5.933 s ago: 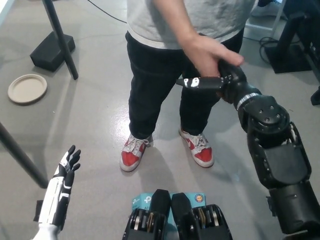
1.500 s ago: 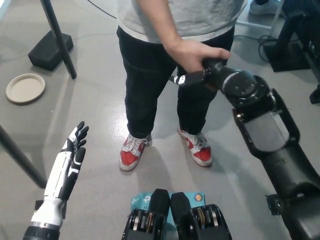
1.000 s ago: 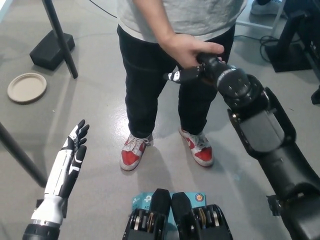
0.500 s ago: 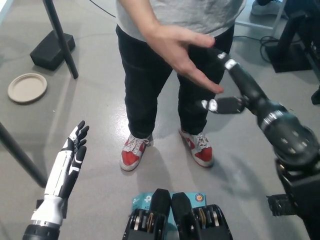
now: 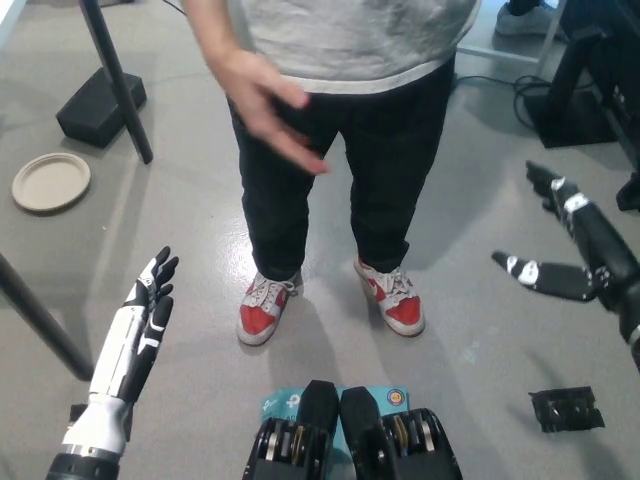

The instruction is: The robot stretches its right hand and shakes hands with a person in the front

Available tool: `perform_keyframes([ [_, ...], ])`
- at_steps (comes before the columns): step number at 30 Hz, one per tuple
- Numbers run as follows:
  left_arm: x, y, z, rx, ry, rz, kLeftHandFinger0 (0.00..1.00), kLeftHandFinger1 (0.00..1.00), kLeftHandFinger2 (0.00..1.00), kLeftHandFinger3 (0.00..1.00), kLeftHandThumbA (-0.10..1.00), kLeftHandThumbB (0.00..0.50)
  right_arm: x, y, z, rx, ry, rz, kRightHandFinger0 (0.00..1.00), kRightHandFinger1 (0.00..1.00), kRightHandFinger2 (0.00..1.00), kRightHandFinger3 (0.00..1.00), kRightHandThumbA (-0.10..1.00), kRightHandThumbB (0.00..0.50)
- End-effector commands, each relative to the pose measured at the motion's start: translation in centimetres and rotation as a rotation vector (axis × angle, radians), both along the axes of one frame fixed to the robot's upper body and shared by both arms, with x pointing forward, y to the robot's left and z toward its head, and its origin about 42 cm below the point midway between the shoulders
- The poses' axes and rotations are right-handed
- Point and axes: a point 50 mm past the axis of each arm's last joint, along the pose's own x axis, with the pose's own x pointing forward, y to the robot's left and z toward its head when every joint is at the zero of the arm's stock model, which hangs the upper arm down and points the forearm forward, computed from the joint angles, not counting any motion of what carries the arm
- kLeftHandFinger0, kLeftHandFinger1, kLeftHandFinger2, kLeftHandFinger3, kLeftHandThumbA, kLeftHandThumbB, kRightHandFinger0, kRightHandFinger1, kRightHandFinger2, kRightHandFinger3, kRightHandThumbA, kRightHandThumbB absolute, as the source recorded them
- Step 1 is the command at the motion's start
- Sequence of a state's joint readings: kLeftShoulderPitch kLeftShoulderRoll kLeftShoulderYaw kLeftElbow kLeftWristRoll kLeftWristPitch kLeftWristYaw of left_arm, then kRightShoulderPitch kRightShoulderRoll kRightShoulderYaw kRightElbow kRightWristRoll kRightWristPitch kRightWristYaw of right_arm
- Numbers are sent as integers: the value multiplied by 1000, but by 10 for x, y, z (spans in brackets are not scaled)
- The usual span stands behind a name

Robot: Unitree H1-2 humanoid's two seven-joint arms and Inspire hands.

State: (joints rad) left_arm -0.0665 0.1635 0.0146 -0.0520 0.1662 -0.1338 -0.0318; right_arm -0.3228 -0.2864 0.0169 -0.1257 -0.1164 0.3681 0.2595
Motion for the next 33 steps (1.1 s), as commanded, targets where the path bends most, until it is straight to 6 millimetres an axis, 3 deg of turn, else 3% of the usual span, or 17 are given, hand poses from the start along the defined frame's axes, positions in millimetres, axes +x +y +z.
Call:
perform_keyframes([
  [1, 3, -1, 5, 13, -41, -12, 1000, 1000, 1000, 1000, 1000, 146, -1, -5, -25, 84, -11, 16, 1000, 1000, 1000, 1000, 770, 290],
  [4, 3, -1, 5, 13, -41, -12, 1000, 1000, 1000, 1000, 1000, 146, 0, -5, -26, 86, -16, 18, 1000, 1000, 1000, 1000, 772, 289],
  [5, -6, 5, -4, 5, -14, -5, 1000, 1000, 1000, 1000, 1000, 131, -11, 8, -69, 215, -12, -27, 1000, 1000, 1000, 1000, 859, 329],
  [9, -8, 5, -7, 3, -10, 1, 1000, 1000, 1000, 1000, 1000, 131, -14, 11, -74, 256, -25, -33, 1000, 1000, 1000, 1000, 857, 318],
  [10, -12, 2, -11, -5, 3, 2, 1000, 1000, 1000, 1000, 1000, 130, -30, 16, -86, 386, 28, -26, 1000, 1000, 1000, 1000, 867, 281],
  [16, -9, 1, -10, -8, -5, 4, 1000, 1000, 1000, 1000, 1000, 126, -29, 17, -90, 444, 43, -34, 1000, 1000, 1000, 1000, 851, 273],
  [19, -12, 2, -15, 6, 13, 12, 1000, 1000, 1000, 1000, 1000, 124, -30, 18, -97, 451, 56, -20, 1000, 1000, 1000, 1000, 830, 293],
  [29, -18, 2, -20, -9, 38, 11, 1000, 1000, 1000, 1000, 1000, 134, -39, 22, -101, 456, 63, 7, 1000, 1000, 1000, 1000, 798, 262],
  [30, -24, 2, -25, -8, 59, 20, 1000, 1000, 1000, 1000, 1000, 135, -44, 21, -102, 429, 63, 4, 1000, 1000, 1000, 1000, 844, 331],
  [33, -26, 1, -28, -20, 61, 10, 1000, 1000, 1000, 1000, 1000, 119, -46, 20, -102, 417, 57, 10, 1000, 1000, 1000, 1000, 858, 347],
])
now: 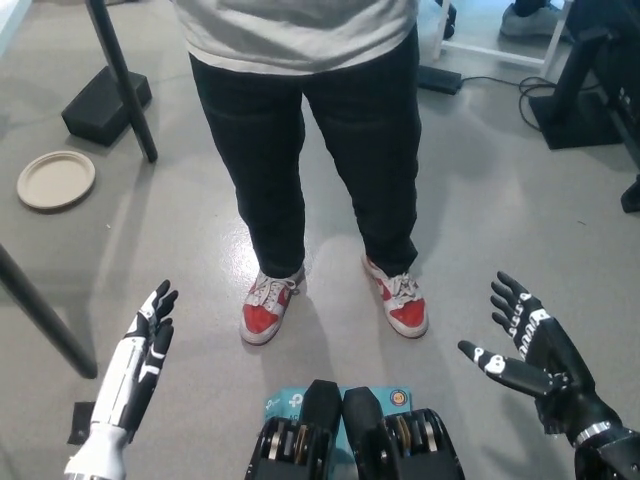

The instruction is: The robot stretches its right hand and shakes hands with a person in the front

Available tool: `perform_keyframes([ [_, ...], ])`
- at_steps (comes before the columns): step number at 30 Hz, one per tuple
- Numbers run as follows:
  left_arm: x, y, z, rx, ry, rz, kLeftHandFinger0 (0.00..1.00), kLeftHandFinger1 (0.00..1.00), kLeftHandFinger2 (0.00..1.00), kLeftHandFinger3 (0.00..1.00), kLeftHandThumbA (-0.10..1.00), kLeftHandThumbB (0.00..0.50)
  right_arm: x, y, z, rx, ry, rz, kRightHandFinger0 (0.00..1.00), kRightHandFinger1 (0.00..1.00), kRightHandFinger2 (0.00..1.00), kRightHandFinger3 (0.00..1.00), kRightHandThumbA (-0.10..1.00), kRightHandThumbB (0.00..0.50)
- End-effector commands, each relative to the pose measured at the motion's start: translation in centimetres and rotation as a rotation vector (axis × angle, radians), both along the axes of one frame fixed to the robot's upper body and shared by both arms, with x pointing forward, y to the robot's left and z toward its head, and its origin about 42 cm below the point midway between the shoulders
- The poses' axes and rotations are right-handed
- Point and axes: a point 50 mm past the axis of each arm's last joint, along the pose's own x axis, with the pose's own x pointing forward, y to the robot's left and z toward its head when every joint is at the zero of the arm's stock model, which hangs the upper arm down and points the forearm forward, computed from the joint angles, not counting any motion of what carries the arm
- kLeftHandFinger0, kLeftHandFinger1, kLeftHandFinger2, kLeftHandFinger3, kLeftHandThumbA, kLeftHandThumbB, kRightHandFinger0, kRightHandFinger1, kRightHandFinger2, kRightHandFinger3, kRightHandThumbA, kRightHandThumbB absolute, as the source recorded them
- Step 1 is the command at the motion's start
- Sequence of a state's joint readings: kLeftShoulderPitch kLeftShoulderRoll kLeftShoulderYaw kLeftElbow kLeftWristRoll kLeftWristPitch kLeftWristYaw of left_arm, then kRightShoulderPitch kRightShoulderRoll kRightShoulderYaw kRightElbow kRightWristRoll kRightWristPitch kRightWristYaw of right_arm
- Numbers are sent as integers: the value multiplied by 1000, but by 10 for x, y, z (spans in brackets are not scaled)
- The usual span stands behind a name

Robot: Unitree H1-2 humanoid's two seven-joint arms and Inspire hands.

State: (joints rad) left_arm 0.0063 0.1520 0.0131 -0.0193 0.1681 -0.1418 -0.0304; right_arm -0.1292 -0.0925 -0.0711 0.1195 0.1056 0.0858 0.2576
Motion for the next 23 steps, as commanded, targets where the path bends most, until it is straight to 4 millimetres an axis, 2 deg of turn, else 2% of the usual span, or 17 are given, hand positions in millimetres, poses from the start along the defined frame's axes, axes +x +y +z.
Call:
perform_keyframes([
  [1, -3, 0, 2, -6, -32, -8, 1000, 1000, 1000, 1000, 1000, 120, 2, 1, 15, -5, -100, 30, 1000, 1000, 1000, 1000, 850, 335],
  [3, -3, 2, 2, -3, -30, -5, 1000, 1000, 1000, 1000, 1000, 112, 4, 3, 15, -3, -107, 40, 1000, 1000, 1000, 1000, 836, 340],
  [4, -1, 3, 2, 3, -34, -5, 1000, 1000, 1000, 1000, 1000, 108, 6, 3, 15, -5, -114, 41, 1000, 1000, 1000, 1000, 826, 368],
  [6, -3, 2, -1, 5, -27, -5, 1000, 1000, 1000, 1000, 1000, 108, 5, 3, 13, -8, -116, 50, 1000, 1000, 1000, 1000, 813, 374],
  [9, -3, 2, -1, 3, -22, -10, 1000, 1000, 1000, 1000, 1000, 108, 6, 4, 13, -40, -116, 49, 1000, 1000, 1000, 1000, 841, 389],
  [11, -4, 2, -2, 7, -15, -14, 1000, 1000, 1000, 1000, 1000, 109, 4, 3, 11, -56, -120, 48, 1000, 1000, 1000, 1000, 847, 370],
  [23, -2, 0, -1, 11, -8, -31, 1000, 1000, 1000, 1000, 1000, 121, 3, 2, 11, -98, -130, 41, 1000, 1000, 1000, 1000, 867, 372],
])
